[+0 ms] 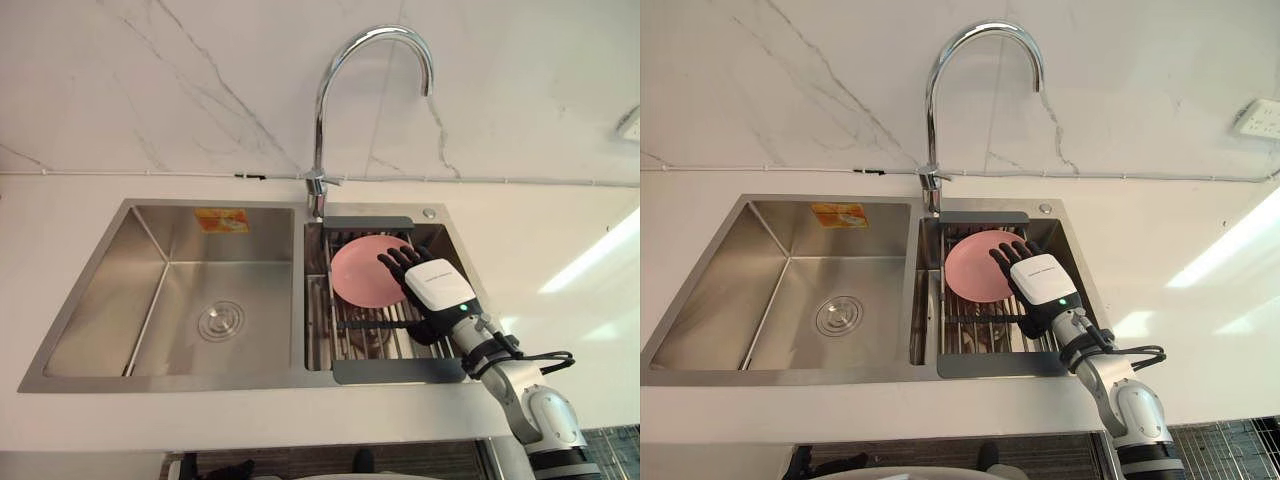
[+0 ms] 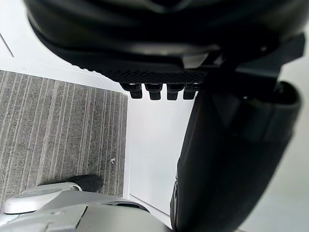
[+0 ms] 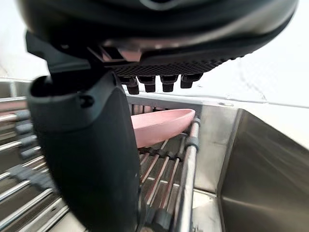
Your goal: Walk over to the sink, pick up the cup, carry it to the dishwasher, place the cup inside the dishwasher, then close the dishwasher door
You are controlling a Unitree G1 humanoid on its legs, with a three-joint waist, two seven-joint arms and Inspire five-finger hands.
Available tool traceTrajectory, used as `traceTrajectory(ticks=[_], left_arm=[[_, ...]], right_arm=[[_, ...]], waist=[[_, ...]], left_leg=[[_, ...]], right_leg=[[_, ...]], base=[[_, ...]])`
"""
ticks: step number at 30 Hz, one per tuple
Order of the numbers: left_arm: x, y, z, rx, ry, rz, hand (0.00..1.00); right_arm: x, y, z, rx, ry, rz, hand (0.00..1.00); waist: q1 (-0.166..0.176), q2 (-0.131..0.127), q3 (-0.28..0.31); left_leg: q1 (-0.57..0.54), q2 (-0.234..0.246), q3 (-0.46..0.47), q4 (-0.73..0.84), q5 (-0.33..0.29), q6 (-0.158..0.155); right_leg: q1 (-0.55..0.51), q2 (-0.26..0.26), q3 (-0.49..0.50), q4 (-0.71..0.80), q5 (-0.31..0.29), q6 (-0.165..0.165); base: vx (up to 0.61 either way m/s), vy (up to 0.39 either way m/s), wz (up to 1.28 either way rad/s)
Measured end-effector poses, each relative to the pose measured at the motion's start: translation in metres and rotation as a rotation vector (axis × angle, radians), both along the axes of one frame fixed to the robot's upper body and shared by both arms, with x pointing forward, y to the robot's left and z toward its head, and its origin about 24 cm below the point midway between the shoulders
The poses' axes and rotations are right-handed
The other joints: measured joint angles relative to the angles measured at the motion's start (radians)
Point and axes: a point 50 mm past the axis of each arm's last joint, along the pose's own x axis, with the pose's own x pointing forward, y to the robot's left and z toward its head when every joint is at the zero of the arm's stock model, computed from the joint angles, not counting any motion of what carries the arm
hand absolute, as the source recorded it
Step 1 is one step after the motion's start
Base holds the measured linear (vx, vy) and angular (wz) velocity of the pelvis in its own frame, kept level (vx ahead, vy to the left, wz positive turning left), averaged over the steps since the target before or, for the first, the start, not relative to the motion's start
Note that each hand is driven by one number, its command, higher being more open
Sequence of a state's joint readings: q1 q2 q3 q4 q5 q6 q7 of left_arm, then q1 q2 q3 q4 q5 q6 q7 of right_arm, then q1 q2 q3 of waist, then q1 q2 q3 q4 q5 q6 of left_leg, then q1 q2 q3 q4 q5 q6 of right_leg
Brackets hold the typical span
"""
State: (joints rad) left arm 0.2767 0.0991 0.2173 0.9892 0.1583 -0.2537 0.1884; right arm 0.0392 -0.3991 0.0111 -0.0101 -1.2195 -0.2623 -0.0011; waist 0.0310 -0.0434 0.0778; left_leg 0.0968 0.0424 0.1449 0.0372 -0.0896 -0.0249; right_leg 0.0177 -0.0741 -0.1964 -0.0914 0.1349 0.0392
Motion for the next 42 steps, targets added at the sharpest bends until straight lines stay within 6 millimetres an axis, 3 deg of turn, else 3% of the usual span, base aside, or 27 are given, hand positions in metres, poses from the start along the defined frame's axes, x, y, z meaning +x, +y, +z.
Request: traceTrajectory(ticks=[7,8,16,35,42], left_arm=[[0.0,0.0,0.0,0.001,0.011,-0.005,1.0],[-0.001,0.0,0.0,0.001,0.012,-0.005,1.0],[-0.001,0.001,-0.001,0.002,0.023,-0.004,1.0],[-0.001,0.003,0.0,0.008,0.021,-0.006,1.0],[0.001,0.005,0.002,0.02,0.004,-0.003,1.0]], right_arm=[[0.0,-0.003,-0.009,0.03,-0.027,-0.022,1.0],[0.002,-0.003,-0.009,0.03,-0.028,-0.022,0.0],[0.011,0.005,-0.013,0.023,0.001,0.057,0.0],[0.014,-0.001,-0.01,0.032,0.014,0.115,0.0],[0.016,-0.002,0.005,0.042,-0.071,0.115,0.0]], waist=[[0.0,-0.001,-0.007],[-0.001,-0.001,-0.007],[-0.001,-0.005,-0.011],[-0.001,-0.017,-0.021],[0.005,-0.008,-0.015]], left_leg=[[0.0,-0.006,-0.003,-0.015,0.01,0.003],[0.0,-0.008,-0.003,-0.017,0.012,0.002],[-0.001,-0.012,-0.013,-0.023,0.017,-0.003],[-0.006,-0.012,-0.026,-0.03,0.022,-0.005],[-0.01,-0.01,-0.025,-0.03,0.025,0.0]], right_leg=[[-0.001,-0.006,-0.003,0.0,0.003,0.003],[-0.001,-0.007,-0.003,0.0,0.003,0.004],[-0.003,-0.014,-0.006,0.0,0.0,0.007],[-0.005,-0.013,-0.017,0.0,0.004,0.005],[-0.015,-0.01,-0.016,0.001,0.004,0.004]], base=[[-0.04,0.008,0.01],[-0.05,0.018,0.02],[-0.05,0.004,0.02],[0.0,-0.001,0.01],[0.0,0.0,0.0]])
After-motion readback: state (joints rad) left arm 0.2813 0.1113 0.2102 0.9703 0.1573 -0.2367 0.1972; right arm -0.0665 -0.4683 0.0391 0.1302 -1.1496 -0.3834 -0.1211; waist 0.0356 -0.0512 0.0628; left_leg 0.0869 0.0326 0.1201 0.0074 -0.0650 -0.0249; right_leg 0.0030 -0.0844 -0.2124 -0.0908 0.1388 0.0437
